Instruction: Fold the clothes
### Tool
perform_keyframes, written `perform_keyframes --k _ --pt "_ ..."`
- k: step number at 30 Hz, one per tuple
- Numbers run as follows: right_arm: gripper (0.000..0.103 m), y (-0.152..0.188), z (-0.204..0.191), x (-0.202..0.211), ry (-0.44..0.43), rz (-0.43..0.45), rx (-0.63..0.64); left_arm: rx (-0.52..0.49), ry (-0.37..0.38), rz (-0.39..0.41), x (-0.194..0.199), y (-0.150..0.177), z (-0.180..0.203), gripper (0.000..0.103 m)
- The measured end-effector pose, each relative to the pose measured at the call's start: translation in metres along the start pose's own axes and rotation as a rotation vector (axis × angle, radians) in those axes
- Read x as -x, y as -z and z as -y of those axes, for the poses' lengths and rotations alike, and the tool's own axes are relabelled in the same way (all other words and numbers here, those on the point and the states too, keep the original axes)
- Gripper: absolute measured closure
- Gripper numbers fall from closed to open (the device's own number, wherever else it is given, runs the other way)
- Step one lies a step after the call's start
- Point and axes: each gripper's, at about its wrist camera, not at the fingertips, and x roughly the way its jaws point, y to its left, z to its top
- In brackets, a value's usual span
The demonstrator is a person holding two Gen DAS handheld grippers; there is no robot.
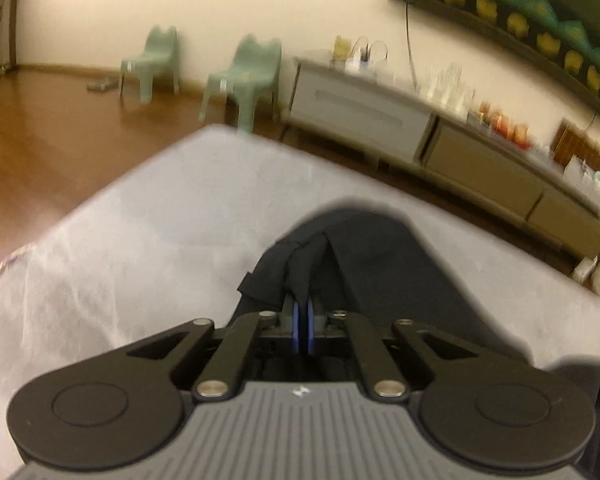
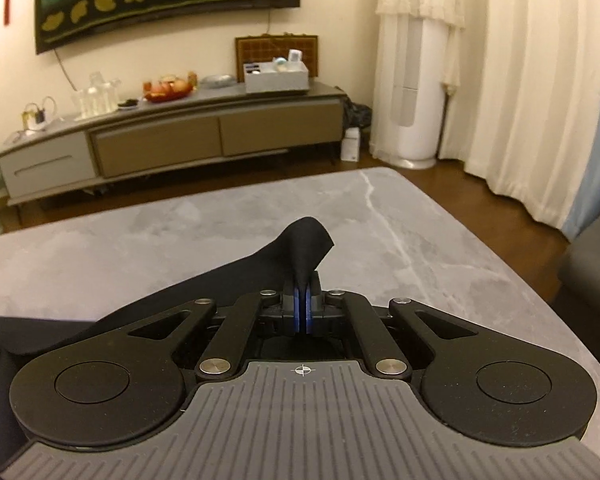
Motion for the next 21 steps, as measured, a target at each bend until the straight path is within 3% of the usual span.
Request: perform_keyframes --k 4,6,8,10,11,12,13,14,16,18,20,21 --pt "0.103 -0.053 0.014 0.04 -0.002 0.23 -0.072 0.116 0.072 0.149 0.023 -0.03 -0.012 0.099" --pt "0.103 -0.081 0.022 0.046 0.026 0.285 -0.088 0.105 0.104 0.166 0.024 -0.037 -0.011 0.098" --pt "0.103 -0.103 0.029 0.025 0.078 0.246 -0.095 0.041 0.106 0.069 0.003 -0.028 0.001 0.096" --pt "0.102 -0.114 0.032 -0.016 0.154 0.141 -0.091 -0.021 0.084 -0.051 -0.029 -0.011 0.013 0.088" --pt "0.101 -0.114 0.033 -0.04 0.194 0.074 -0.085 -0.047 0.069 -0.066 -0.038 -0.003 0.018 0.084" --pt "0.095 -0.11 0.032 -0.06 0.218 0.01 -0.066 -0.073 0.054 -0.08 -0.048 0.005 0.022 0.074" --pt "0.082 -0.102 0.031 -0.078 0.23 -0.052 -0.039 -0.098 0.038 -0.093 -0.056 0.012 0.026 0.068" --pt "0.078 -0.092 0.028 -0.088 0.232 -0.094 -0.022 -0.1 0.02 -0.099 -0.055 0.016 0.027 0.057" --pt "0.059 -0.072 0.026 -0.079 0.186 -0.069 -0.048 -0.09 0.018 -0.093 -0.041 0.015 0.025 0.051" --pt "0.038 -0.045 0.023 -0.053 0.102 -0.034 -0.061 -0.094 0.008 -0.09 -0.027 0.008 0.022 0.035" --pt "0.036 -0.016 0.021 -0.024 0.041 -0.021 -0.039 -0.123 -0.038 -0.087 -0.009 0.002 0.019 0.025" --pt "0.036 -0.004 0.018 -0.013 0.015 -0.048 -0.006 -0.139 -0.058 -0.083 0.005 0.002 0.014 0.025"
